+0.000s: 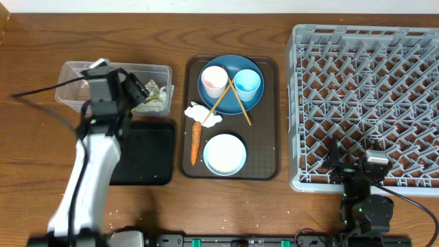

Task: Sort waste into correct bins and load items into the dishwasher rack
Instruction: 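Move the left gripper back toward the remaining tissue on the tray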

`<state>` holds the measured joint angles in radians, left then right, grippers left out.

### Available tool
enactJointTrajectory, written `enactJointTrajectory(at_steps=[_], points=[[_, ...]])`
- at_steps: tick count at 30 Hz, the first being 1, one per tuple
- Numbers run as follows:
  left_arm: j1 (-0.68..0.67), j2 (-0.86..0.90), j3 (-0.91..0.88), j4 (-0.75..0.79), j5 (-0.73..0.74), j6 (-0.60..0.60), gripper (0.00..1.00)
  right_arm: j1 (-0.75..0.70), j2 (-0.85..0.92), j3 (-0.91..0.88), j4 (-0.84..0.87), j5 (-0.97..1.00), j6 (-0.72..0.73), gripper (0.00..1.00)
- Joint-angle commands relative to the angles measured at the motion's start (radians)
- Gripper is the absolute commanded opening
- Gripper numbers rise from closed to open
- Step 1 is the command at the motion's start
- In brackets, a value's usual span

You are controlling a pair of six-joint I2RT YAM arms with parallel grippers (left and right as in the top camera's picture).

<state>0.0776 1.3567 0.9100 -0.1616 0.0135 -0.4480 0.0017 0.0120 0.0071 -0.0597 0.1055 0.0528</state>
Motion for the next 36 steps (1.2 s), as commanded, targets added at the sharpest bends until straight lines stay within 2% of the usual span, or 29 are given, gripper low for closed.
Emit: enactJointTrajectory(at_steps=[1, 4, 7, 10, 20, 29, 36], points=[[0.004, -0.152, 0.02, -0.054, 0.106, -0.021, 0.73, 0.014, -0.003, -0.002, -0.003, 0.007, 0.014, 0.99], [-0.009, -0.246, 0.02, -0.178, 0.193, -0.075, 0.72, 0.014, -0.003, -0.002, -0.003, 0.007, 0.014, 0.99], [-0.045, -0.292, 0.02, -0.31, 0.215, -0.127, 0.72, 0.014, -0.003, -0.002, -0.003, 0.007, 0.014, 0.99], [-0.103, -0.289, 0.014, -0.366, 0.215, -0.13, 0.72, 0.014, -0.003, -0.002, -0.003, 0.007, 0.014, 0.99], [-0.267, -0.121, 0.006, -0.304, 0.211, -0.147, 0.71, 0.014, -0.003, -0.002, -0.003, 0.007, 0.014, 0.99], [-0.298, 0.117, 0.006, -0.189, 0.212, -0.239, 0.71, 0.014, -0.003, -0.002, -0.003, 0.007, 0.014, 0.99], [-0.298, 0.224, 0.006, -0.099, 0.225, -0.295, 0.71, 0.014, -0.003, -0.002, -0.003, 0.007, 0.014, 0.99]])
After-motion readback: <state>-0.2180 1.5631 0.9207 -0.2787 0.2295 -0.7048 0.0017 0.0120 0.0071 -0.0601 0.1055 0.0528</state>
